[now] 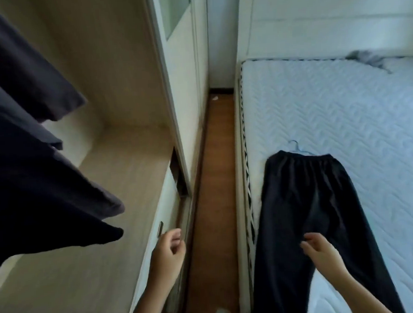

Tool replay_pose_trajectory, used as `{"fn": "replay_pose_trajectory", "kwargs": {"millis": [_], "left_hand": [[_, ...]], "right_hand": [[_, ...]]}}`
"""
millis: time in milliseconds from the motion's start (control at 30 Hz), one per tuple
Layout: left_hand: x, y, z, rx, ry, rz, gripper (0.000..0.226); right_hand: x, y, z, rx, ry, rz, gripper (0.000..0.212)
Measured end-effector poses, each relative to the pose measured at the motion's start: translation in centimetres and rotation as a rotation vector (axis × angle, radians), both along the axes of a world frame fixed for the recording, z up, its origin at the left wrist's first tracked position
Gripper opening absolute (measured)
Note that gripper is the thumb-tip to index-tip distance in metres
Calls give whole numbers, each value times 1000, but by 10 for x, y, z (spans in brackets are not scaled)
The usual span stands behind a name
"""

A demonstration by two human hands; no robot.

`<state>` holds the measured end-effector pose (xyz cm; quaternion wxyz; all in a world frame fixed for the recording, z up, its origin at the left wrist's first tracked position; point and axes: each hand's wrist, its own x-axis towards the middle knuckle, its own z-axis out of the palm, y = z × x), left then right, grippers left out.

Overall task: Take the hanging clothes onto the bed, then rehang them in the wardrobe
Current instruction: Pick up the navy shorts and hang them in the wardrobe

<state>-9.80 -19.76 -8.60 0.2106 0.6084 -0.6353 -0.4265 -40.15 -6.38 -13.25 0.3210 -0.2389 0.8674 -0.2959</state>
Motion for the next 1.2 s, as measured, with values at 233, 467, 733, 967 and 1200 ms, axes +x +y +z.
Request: {"fn": "replay_pose_trajectory", "kwargs": {"millis": [233,467,733,967,1200], "left_hand": [[11,55,-55,274,-71,-166,29],[1,109,-94,363,-147,-361,20],[-57,171,-125,355,-380,-612,11],[-177,293,-144,320,-611,-891,8],[-332,509,-150,222,-611,-1366,23]], "right_hand": [[8,182,-37,214,21,-383,29],[69,298,-48,298,-109,-606,29],[79,379,-62,191,-357,-817,26],[70,545,-69,235,-477,-922,25],[97,767,-58,302,-488,-1366,21]]}}
